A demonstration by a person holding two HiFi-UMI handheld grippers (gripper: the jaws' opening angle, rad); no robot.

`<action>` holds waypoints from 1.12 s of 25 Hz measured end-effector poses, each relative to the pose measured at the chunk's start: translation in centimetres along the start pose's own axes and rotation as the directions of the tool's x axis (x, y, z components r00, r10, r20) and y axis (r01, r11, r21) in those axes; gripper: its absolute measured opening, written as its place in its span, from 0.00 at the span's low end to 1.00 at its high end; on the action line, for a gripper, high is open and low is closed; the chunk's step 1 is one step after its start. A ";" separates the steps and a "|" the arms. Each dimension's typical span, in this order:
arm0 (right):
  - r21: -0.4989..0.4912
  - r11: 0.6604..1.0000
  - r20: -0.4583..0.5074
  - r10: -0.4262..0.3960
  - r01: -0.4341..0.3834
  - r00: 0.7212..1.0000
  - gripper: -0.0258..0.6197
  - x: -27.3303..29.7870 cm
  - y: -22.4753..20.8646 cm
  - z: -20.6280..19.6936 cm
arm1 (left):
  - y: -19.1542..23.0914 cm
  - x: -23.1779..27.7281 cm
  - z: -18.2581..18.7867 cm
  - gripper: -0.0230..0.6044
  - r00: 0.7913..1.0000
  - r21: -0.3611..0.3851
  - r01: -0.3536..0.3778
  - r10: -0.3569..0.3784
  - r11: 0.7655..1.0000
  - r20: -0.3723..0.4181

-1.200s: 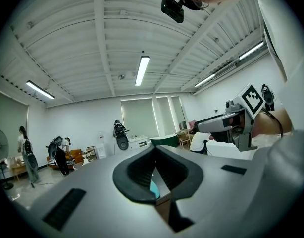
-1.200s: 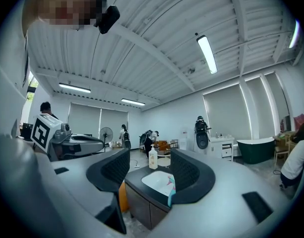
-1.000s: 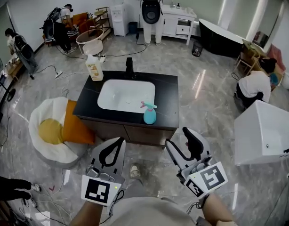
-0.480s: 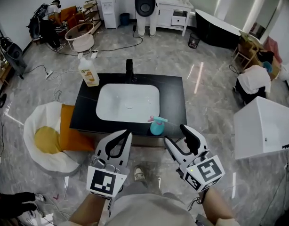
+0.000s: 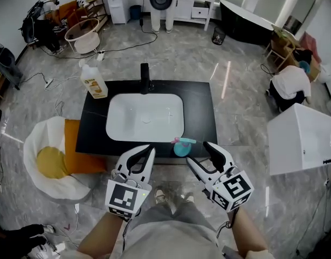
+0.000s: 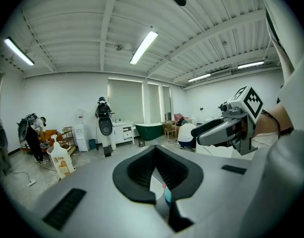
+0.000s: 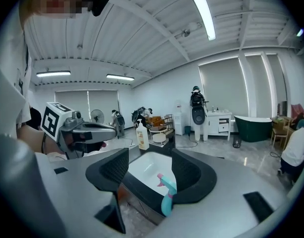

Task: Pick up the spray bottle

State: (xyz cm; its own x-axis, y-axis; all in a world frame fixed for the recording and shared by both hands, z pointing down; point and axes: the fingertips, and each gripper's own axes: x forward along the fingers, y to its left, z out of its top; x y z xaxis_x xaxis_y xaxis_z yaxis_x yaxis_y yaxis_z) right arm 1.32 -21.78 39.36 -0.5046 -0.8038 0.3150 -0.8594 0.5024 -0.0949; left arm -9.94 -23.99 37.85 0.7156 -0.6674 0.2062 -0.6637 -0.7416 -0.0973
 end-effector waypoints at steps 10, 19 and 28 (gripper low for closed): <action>0.028 0.998 -0.149 0.061 -0.058 0.987 0.50 4.5 -3.0 -7.2 | -0.2 3.6 -6.5 0.06 0.991 -0.063 0.007 -0.015 0.998 -0.133; -0.032 0.992 -0.248 0.109 -0.121 0.963 0.52 8.1 -6.3 -12.4 | -0.9 6.0 -11.1 0.06 0.970 -0.138 -0.030 -0.004 0.990 -0.245; -0.057 0.976 -0.311 0.183 -0.211 0.933 0.52 11.6 -6.3 -15.9 | -0.2 9.0 -13.9 0.06 0.960 -0.206 -0.071 0.011 0.976 -0.280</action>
State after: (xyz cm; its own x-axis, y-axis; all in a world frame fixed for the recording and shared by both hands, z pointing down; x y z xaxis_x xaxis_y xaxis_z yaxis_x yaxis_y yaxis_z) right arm 2.19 -29.17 58.65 -0.6026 -0.5586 0.5700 -0.7278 0.6776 -0.1053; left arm -6.42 -28.91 53.25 0.6187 -0.6303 0.4690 -0.7435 -0.6625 0.0906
